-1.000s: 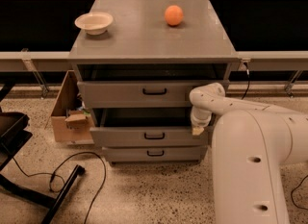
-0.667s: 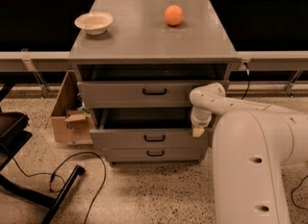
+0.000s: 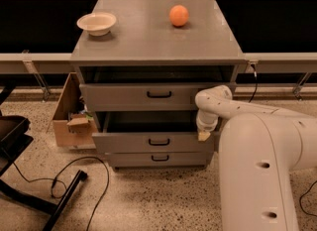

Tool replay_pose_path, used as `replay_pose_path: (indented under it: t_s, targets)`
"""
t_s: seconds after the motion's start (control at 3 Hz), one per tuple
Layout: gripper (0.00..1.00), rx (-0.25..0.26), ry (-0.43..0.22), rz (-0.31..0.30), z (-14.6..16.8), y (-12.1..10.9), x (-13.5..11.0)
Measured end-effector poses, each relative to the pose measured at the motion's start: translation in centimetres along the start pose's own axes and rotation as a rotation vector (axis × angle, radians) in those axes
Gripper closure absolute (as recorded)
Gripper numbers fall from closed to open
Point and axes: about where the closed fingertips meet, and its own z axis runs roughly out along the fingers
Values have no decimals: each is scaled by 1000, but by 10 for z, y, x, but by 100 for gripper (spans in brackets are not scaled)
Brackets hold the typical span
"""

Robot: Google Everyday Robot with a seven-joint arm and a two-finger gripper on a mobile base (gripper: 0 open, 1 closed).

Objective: Open middle drawer

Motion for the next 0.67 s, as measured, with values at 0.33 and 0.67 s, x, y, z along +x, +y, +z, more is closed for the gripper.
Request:
replay_pose_path:
  t_s: [0.33,0.67]
  targets:
    - [20,0,0,0,0,0,0]
    - [0,0,0,0,0,0,0]
